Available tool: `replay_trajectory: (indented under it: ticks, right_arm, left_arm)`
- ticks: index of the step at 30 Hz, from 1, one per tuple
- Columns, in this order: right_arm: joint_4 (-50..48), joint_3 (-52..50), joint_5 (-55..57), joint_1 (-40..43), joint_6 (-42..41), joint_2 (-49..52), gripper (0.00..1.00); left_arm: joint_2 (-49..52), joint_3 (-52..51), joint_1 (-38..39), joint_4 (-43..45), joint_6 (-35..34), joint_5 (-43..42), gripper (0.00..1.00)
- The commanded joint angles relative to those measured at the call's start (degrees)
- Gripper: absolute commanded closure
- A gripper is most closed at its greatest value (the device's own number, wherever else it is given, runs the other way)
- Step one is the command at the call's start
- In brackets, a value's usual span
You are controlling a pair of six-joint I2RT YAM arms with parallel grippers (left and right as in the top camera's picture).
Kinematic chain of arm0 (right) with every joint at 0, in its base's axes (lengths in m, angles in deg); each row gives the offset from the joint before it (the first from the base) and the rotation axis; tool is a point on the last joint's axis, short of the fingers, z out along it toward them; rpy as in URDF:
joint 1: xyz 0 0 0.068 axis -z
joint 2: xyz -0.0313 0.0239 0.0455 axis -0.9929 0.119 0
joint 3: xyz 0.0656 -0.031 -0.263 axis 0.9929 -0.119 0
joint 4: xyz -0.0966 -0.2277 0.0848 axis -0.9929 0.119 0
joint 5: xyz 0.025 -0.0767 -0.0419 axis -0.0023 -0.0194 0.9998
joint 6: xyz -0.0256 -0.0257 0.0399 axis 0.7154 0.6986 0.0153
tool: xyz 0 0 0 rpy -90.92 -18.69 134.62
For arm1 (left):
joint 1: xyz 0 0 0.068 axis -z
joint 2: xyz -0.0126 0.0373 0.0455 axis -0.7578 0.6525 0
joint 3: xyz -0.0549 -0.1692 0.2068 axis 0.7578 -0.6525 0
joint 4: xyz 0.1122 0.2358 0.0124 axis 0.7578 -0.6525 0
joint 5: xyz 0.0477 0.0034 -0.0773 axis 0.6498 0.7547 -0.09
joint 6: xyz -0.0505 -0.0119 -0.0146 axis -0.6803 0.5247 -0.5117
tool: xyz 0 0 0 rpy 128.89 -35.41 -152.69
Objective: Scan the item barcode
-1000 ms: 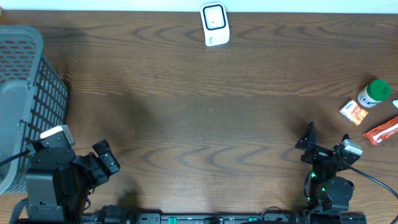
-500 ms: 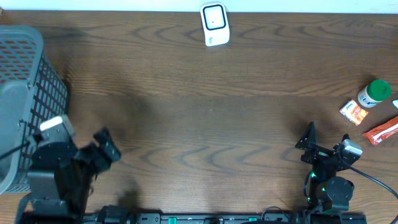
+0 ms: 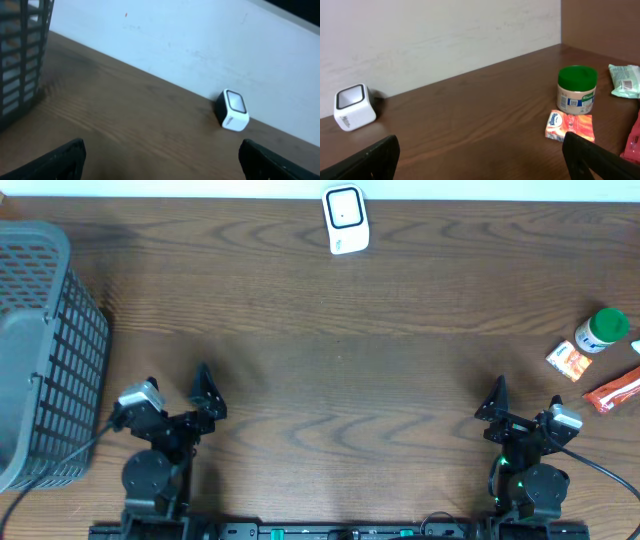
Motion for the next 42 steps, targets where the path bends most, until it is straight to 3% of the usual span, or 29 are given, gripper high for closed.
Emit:
replay_trajectory:
  ticks: [1,10,14,26,30,42]
  right_arm:
    - [0.11,-0.13,-0.07,-0.13,0.76,-0.37,0.01]
    - [0.13,-0.13,-0.07,-0.13,0.76,-0.37,0.01]
    - [0.11,-0.13,-0.09,-0.13,0.76,-0.37,0.01]
    - [0.13,-0.13,-0.09,-0.13,0.76,-0.37,0.01]
    - [0.13,-0.13,-0.07,-0.13,0.76,-0.37,0.01]
    - [0.13,-0.13,-0.07,-0.13,0.76,-0.37,0.01]
  left_arm:
    - [-3.28,-4.26,-0.83,2.64,2.23,0.81,0.02]
    - [-6.99,-9.31,-1.36,3.50,13.11,1.20,0.02]
    - [-9.84,-11.02,-1.36,-1.95,12.70,1.18,0.02]
    - [-9.86,-11.02,-2.40,-2.10,12.35,-0.52,0.02]
    - [-9.86,-11.02,-2.40,-2.19,8.09,-1.03,0.02]
    - [-9.70,-11.02,-2.40,-1.79,8.72,-0.74,0.02]
